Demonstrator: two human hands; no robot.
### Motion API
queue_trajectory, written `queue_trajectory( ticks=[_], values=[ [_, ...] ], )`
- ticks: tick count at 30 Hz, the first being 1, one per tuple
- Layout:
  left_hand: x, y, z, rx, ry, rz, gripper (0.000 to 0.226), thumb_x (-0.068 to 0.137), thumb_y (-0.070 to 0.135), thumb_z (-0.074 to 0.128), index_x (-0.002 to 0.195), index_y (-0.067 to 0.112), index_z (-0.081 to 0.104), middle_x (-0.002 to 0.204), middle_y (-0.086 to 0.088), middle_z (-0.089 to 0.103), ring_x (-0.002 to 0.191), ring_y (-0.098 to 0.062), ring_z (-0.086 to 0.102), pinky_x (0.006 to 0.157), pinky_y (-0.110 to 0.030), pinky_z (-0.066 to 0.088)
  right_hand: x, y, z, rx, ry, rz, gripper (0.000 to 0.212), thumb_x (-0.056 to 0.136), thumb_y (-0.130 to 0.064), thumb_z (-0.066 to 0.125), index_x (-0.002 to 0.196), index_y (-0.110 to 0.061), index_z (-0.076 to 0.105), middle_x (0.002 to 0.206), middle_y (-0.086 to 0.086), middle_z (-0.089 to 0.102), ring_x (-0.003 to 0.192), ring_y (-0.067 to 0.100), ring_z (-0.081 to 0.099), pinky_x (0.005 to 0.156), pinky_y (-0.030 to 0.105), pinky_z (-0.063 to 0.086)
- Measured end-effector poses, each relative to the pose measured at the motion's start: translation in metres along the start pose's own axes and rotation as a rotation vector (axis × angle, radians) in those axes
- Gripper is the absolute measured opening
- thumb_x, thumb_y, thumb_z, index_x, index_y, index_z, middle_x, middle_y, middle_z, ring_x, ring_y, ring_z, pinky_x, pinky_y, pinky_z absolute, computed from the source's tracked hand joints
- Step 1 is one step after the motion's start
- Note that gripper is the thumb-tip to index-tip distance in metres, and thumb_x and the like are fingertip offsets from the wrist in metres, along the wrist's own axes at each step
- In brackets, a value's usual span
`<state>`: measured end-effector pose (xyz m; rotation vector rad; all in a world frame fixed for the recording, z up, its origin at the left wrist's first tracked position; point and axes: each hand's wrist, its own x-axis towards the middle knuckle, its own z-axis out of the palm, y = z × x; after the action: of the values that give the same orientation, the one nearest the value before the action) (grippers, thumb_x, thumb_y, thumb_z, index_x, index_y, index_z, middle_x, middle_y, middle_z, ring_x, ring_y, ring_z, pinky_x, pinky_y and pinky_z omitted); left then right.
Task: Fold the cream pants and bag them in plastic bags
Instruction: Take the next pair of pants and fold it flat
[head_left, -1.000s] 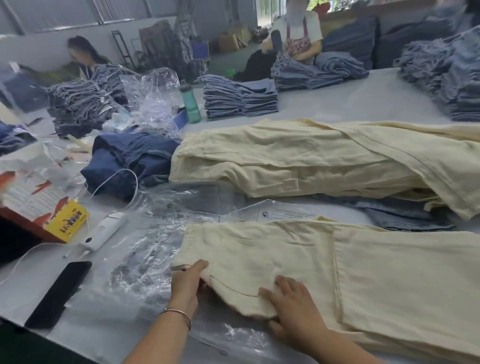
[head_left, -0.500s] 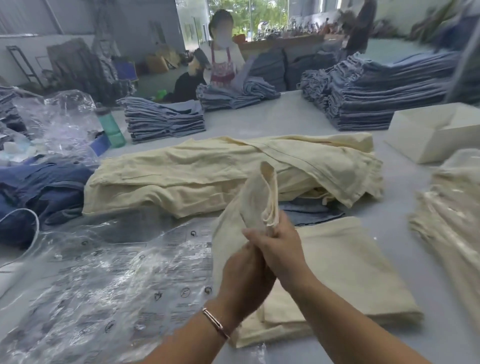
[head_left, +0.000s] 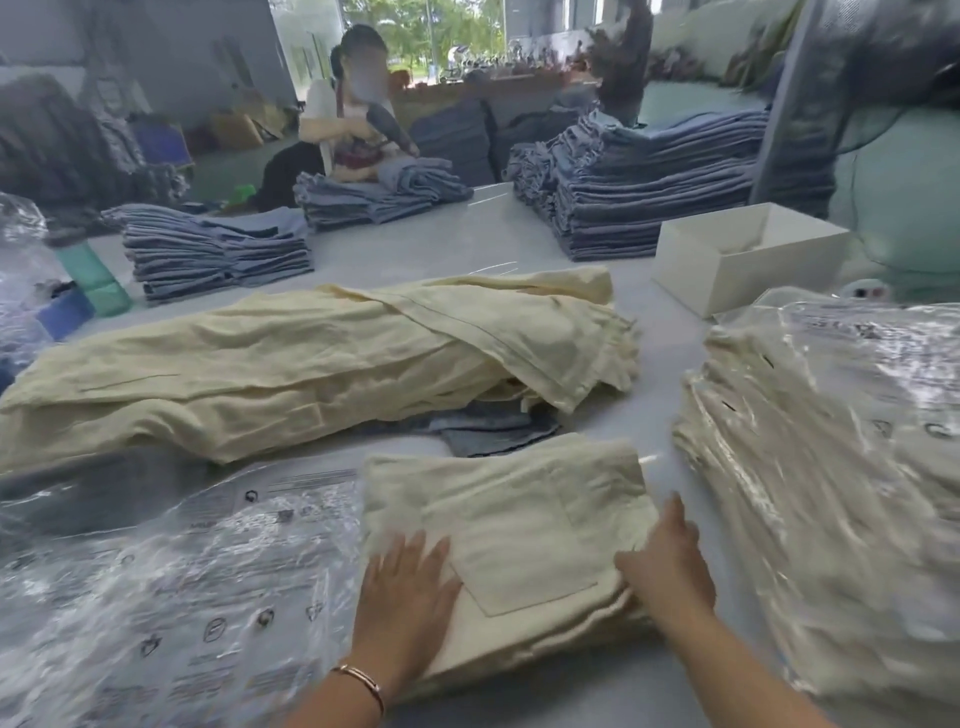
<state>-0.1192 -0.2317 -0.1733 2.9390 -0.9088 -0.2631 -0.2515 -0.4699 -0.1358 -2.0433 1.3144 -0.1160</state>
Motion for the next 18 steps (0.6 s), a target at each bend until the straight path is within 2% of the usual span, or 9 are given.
queue_trajectory(
  ticks=[2, 4, 6, 8, 11, 14, 16, 18],
  values=[
    [-0.002, 0.001, 0.002, -0.005, 0.035, -0.039, 0.056, 0.097, 0.058, 0.015, 0.15, 0.042, 0.013, 0.162, 0.008, 0.003, 0.149, -0.018, -0.007, 0.117, -0.043, -0.008, -0.005, -0.009, -0.002, -0.335, 0.12, -0.162, 0.089, 0.079, -0.023, 0.058, 0.149, -0.027, 0.002, 0.147, 0.011, 0.014, 0.133, 0.03, 0.023, 0.101, 0.042, 0.032],
    [-0.004, 0.0, -0.002, 0.021, 0.112, -0.077, 0.058, 0.095, 0.06, 0.008, 0.15, 0.044, 0.007, 0.161, 0.012, -0.006, 0.146, -0.013, -0.019, 0.114, -0.042, -0.016, -0.006, -0.019, 0.004, -0.451, 0.166, -0.394, 0.084, 0.083, -0.025, 0.049, 0.15, -0.032, 0.0, 0.157, 0.004, -0.004, 0.143, 0.026, -0.002, 0.115, 0.043, 0.008],
    [-0.006, -0.006, -0.002, 0.028, 0.122, -0.088, 0.061, 0.091, 0.062, 0.002, 0.149, 0.044, -0.004, 0.158, 0.014, -0.017, 0.141, -0.011, -0.029, 0.112, -0.041, -0.021, -0.011, -0.03, 0.015, -0.475, 0.103, -0.635, 0.077, 0.089, -0.031, 0.042, 0.152, -0.033, -0.002, 0.16, -0.002, -0.016, 0.146, 0.02, -0.017, 0.116, 0.041, -0.01],
    [-0.009, -0.009, 0.001, 0.02, 0.018, -0.074, 0.06, 0.094, 0.063, 0.007, 0.149, 0.044, -0.007, 0.159, 0.012, -0.018, 0.143, -0.014, -0.027, 0.115, -0.044, -0.016, -0.014, -0.034, 0.03, -0.513, -0.009, -0.799, 0.067, 0.096, -0.041, 0.034, 0.152, -0.032, -0.002, 0.159, -0.003, -0.02, 0.144, 0.017, -0.024, 0.116, 0.041, -0.015],
    [-0.008, -0.01, 0.0, 0.014, -0.105, -0.063, 0.062, 0.095, 0.063, 0.014, 0.15, 0.043, -0.006, 0.159, 0.01, -0.016, 0.145, -0.017, -0.022, 0.117, -0.046, -0.009, -0.013, -0.029, 0.055, -0.675, -0.244, -0.783, 0.062, 0.099, -0.049, 0.02, 0.152, -0.03, -0.005, 0.159, 0.0, -0.02, 0.145, 0.019, -0.022, 0.115, 0.042, -0.015],
    [-0.005, -0.016, -0.008, -0.066, -0.122, -0.014, 0.06, 0.098, 0.055, 0.026, 0.152, 0.038, 0.006, 0.161, 0.009, -0.009, 0.147, -0.015, -0.017, 0.119, -0.041, -0.006, -0.011, -0.025, 0.065, -0.728, -0.29, -0.727, 0.061, 0.099, -0.049, 0.017, 0.153, -0.029, -0.002, 0.16, 0.001, -0.015, 0.147, 0.021, -0.017, 0.117, 0.043, -0.011],
    [-0.011, -0.027, -0.014, -0.171, -0.076, 0.011, 0.054, 0.1, 0.043, 0.035, 0.151, 0.03, 0.022, 0.161, 0.007, 0.002, 0.148, -0.011, -0.006, 0.118, -0.029, -0.003, -0.01, -0.033, 0.062, -0.748, -0.242, -0.741, 0.059, 0.098, -0.05, 0.022, 0.151, -0.028, 0.013, 0.161, 0.002, 0.002, 0.148, 0.022, 0.002, 0.117, 0.045, 0.005],
    [-0.024, -0.042, -0.018, -0.231, 0.016, -0.012, 0.05, 0.099, 0.035, 0.042, 0.147, 0.025, 0.033, 0.159, 0.007, 0.014, 0.146, -0.007, 0.006, 0.115, -0.018, 0.0, -0.009, -0.048, 0.059, -0.742, -0.143, -0.795, 0.049, 0.093, -0.048, 0.036, 0.138, -0.026, 0.036, 0.148, 0.002, 0.032, 0.136, 0.023, 0.03, 0.106, 0.042, 0.027]
  ],
)
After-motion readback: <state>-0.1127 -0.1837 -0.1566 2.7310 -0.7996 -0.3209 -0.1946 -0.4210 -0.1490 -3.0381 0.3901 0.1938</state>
